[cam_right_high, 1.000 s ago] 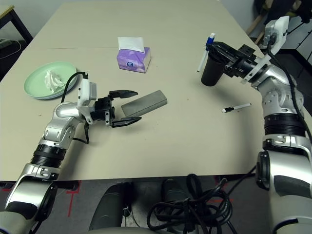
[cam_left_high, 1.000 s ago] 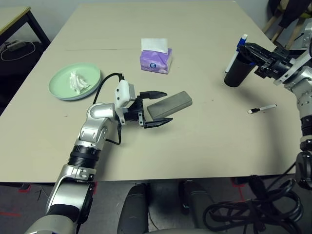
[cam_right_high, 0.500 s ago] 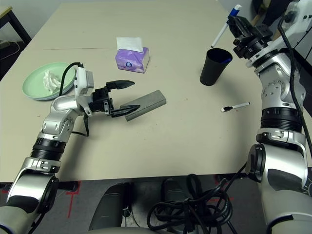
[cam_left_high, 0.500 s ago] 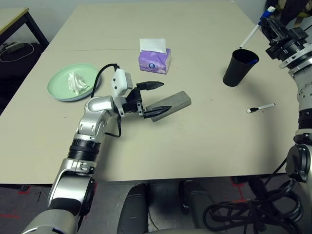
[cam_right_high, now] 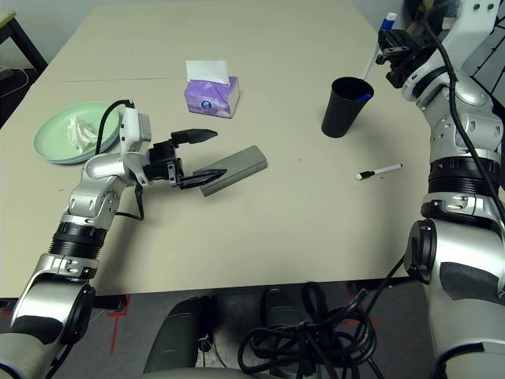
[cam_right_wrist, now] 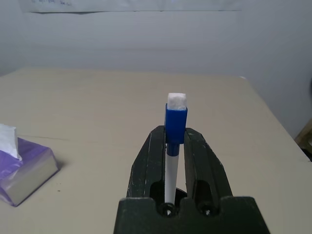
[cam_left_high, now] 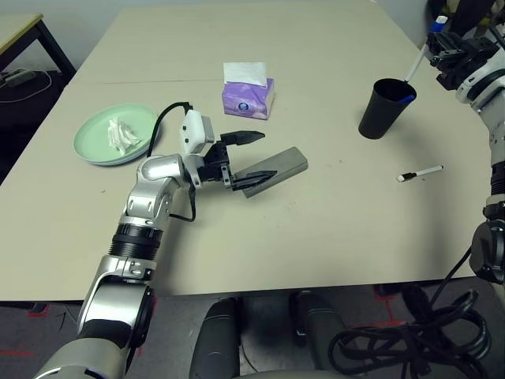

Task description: Organize and tidy the items on the table.

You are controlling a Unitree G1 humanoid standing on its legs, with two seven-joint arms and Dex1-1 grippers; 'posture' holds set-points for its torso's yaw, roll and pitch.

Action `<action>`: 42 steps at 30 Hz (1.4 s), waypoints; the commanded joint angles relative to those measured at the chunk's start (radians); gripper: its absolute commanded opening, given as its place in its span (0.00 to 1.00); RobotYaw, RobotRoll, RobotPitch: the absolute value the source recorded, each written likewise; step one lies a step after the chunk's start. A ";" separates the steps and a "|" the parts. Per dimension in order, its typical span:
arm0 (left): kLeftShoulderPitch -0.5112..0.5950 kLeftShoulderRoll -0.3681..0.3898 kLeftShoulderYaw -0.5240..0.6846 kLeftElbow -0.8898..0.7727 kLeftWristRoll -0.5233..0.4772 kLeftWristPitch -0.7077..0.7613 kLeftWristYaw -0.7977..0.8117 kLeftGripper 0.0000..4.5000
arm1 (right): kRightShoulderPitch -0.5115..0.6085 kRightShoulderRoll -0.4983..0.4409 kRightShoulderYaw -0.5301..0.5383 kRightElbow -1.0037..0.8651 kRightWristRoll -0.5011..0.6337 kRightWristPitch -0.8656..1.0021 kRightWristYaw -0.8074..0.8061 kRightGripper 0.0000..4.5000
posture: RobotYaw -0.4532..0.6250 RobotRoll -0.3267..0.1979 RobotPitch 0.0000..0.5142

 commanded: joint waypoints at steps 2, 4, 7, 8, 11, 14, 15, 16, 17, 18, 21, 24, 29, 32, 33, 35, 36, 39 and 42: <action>-0.002 0.009 0.006 0.008 -0.006 -0.001 -0.008 1.00 | 0.003 -0.004 0.005 0.011 -0.018 0.015 -0.009 0.09 | 0.39 0.62 0.25; -0.003 0.011 0.006 0.010 -0.006 -0.001 -0.010 1.00 | 0.006 0.001 0.004 0.008 -0.018 0.018 -0.007 0.09 | 0.39 0.62 0.25; -0.005 0.011 0.008 0.014 -0.004 -0.002 -0.006 1.00 | 0.009 0.008 0.006 0.003 -0.021 0.021 -0.009 0.09 | 0.39 0.62 0.25; -0.005 0.011 0.010 0.016 -0.003 -0.003 -0.002 1.00 | 0.009 0.010 0.010 0.001 -0.027 0.016 -0.010 0.09 | 0.39 0.62 0.25; -0.004 0.009 0.015 0.021 0.001 -0.005 0.013 1.00 | 0.007 0.018 0.014 0.000 -0.034 0.011 -0.017 0.25 | 0.39 0.62 0.25; 0.002 0.009 0.017 0.021 0.003 -0.010 0.019 1.00 | 0.004 0.025 0.012 -0.001 -0.035 0.013 -0.015 0.47 | 0.40 0.62 0.25; 0.004 0.010 0.017 0.020 0.002 -0.011 0.020 1.00 | 0.003 0.026 0.012 -0.002 -0.036 0.014 -0.015 0.55 | 0.40 0.62 0.25; 0.006 0.011 0.017 0.019 0.002 -0.011 0.022 1.00 | 0.003 0.027 0.012 -0.003 -0.036 0.016 -0.014 0.65 | 0.40 0.62 0.26; 0.008 0.011 0.017 0.017 0.002 -0.011 0.023 1.00 | 0.002 0.028 0.014 -0.004 -0.036 0.016 -0.012 0.73 | 0.40 0.62 0.26; 0.009 0.012 0.018 0.016 0.002 -0.011 0.025 1.00 | 0.002 0.029 0.015 -0.005 -0.037 0.017 -0.010 0.81 | 0.40 0.62 0.26; 0.011 0.013 0.018 0.014 0.002 -0.010 0.029 1.00 | 0.001 0.030 0.018 -0.009 -0.037 0.018 0.002 0.99 | 0.40 0.62 0.26; 0.011 0.014 0.018 0.012 0.002 -0.010 0.033 1.00 | 0.004 0.029 0.019 -0.012 -0.034 0.023 0.020 0.99 | 0.40 0.62 0.26; 0.016 0.017 0.019 0.005 -0.001 -0.007 0.038 1.00 | 0.021 0.026 0.030 -0.033 -0.016 0.041 0.099 0.99 | 0.40 0.62 0.27; 0.020 0.017 0.020 -0.001 -0.002 -0.005 0.041 1.00 | 0.047 0.013 0.054 -0.066 0.006 0.078 0.201 0.99 | 0.40 0.62 0.27; 0.021 0.017 0.019 -0.004 -0.003 -0.004 0.041 1.00 | 0.057 0.010 0.058 -0.076 0.015 0.082 0.237 0.99 | 0.41 0.62 0.28; 0.025 0.017 0.020 -0.012 -0.004 0.000 0.044 1.00 | 0.096 -0.030 0.105 -0.095 0.022 0.083 0.396 0.99 | 0.41 0.62 0.29; 0.028 0.017 0.020 -0.016 -0.005 0.001 0.046 1.00 | 0.117 -0.061 0.141 -0.096 0.013 0.078 0.483 0.99 | 0.41 0.62 0.29; 0.039 0.020 0.021 -0.032 -0.008 0.007 0.049 1.00 | 0.159 -0.143 0.235 -0.083 -0.030 0.013 0.686 0.99 | 0.42 0.62 0.31; 0.057 0.023 0.025 -0.053 -0.010 0.015 0.054 1.00 | 0.162 -0.208 0.334 -0.019 -0.122 -0.110 0.829 0.99 | 0.42 0.62 0.33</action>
